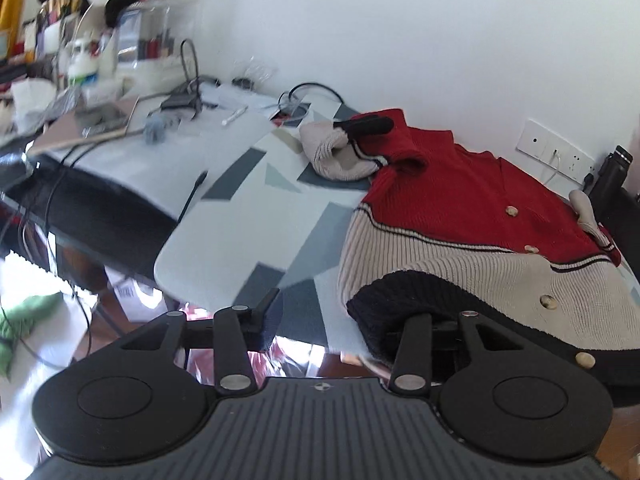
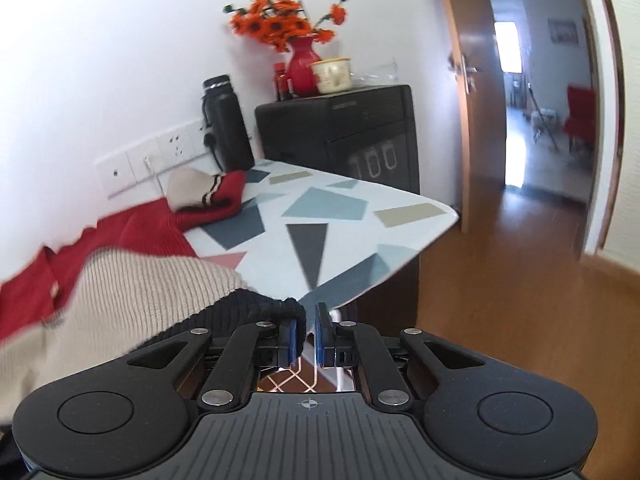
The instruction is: Fold clothes
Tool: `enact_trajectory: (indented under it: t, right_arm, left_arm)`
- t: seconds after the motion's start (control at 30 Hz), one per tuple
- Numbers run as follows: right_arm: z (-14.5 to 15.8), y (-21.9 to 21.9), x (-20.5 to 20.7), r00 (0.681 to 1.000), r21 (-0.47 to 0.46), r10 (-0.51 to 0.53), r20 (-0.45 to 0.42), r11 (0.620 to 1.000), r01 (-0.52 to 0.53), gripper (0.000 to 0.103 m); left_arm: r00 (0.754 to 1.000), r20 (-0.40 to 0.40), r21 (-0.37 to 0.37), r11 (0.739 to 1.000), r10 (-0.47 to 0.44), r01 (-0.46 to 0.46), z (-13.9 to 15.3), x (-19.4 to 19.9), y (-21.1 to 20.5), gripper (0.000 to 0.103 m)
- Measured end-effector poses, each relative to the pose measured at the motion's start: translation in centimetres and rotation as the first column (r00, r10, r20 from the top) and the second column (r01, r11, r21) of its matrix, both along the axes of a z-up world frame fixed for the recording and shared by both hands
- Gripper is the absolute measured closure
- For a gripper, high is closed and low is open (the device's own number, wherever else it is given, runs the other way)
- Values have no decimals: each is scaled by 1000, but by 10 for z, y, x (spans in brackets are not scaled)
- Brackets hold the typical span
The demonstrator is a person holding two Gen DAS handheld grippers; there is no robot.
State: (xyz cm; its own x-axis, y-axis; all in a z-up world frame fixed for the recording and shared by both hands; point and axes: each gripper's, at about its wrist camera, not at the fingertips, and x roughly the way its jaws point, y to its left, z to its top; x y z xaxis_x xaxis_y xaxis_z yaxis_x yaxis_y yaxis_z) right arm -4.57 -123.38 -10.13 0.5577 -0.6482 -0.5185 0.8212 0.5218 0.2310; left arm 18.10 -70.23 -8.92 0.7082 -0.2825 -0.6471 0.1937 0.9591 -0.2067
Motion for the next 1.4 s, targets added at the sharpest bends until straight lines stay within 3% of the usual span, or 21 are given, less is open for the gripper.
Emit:
enact_trajectory:
  t: [0.17, 0.23, 0.33, 0.5, 0.53, 0.57, 0.6, 0.63, 0.67, 0.77, 0.83, 0.9, 0.97, 1.03, 1.1, 1.17, 1.23, 1.33, 1.4]
  right_arm:
    - [-7, 16, -14, 994, -14, 79, -81, 997, -81, 96]
    - [-9, 21, -15, 992, 5, 90, -88, 996, -90, 96]
    - [-12, 21, -11, 990, 23, 102, -102, 995, -100, 96]
    - [-7, 12, -9, 990, 43, 112, -87, 993, -109, 96]
    - [-4, 10, -9, 990, 49, 116, -79, 992, -113, 96]
    - [0, 9, -9, 990, 54, 123, -69, 991, -119, 96]
    - [7, 8, -9, 990, 63, 134, -54, 989, -131, 98]
    - [15, 8, -10, 989, 66, 145, -36, 988, -142, 100]
    - [27, 10, -12, 988, 45, 155, -13, 987, -154, 100]
    - [61, 13, -19, 983, -17, 175, 50, 984, -175, 100]
    - [66, 8, -25, 986, 8, 157, 63, 987, -158, 100]
    - [55, 0, -28, 991, 70, 128, 38, 989, -131, 100]
    - [34, -5, -26, 995, 117, 103, -14, 988, -100, 100]
    - [16, -6, -22, 994, 135, 93, -65, 987, -84, 100]
    - [3, -4, -16, 988, 126, 103, -113, 988, -89, 100]
    - [-2, -1, -8, 980, 96, 129, -149, 989, -116, 100]
    - [-5, 1, -1, 971, 58, 159, -179, 987, -151, 100]
    - [-9, 3, 8, 955, -7, 190, -228, 980, -197, 96]
    - [-13, 1, 13, 951, -43, 182, -249, 979, -199, 83]
  left_arm:
    - [992, -106, 45, 997, 73, -68, -33, -8, 1, 41]
    - [992, -107, 87, 995, 65, -56, -40, -9, -6, 38]
    - [996, -71, 157, 987, 53, -41, -43, -12, -19, 24]
    - [999, -52, 273, 962, 7, 7, -54, -12, -36, 21]
    - [997, -73, 295, 955, -7, 28, -56, -11, -39, 32]
    - [997, -78, 286, 957, -29, 50, -53, -13, -39, 52]
    - [995, -83, 275, 959, -52, 73, -49, -14, -39, 63]
    - [993, -87, 264, 960, -74, 95, -46, -16, -40, 82]
    - [995, -50, 269, 958, -89, 99, -37, -21, -40, 94]
    - [988, 72, 301, 948, -134, 107, -11, -39, -43, 95]
    - [985, 86, 323, 940, -146, 111, -14, -43, -46, 95]
    - [990, 57, 323, 941, -129, 104, -26, -40, -47, 93]
    - [996, 11, 302, 950, -91, 83, -42, -33, -47, 85]
    - [998, 22, 313, 948, -63, 53, -52, -32, -49, 76]
    - [997, 59, 365, 931, -48, 23, -58, -33, -54, 59]
    - [994, 106, 427, 904, -38, -11, -63, -33, -60, 35]
    - [983, 165, 491, 871, -77, -14, -69, -33, -68, 34]
    - [980, 168, 544, 839, -104, -4, -74, -28, -75, 32]
    - [987, 150, 511, 859, -62, -23, -69, -24, -70, 29]
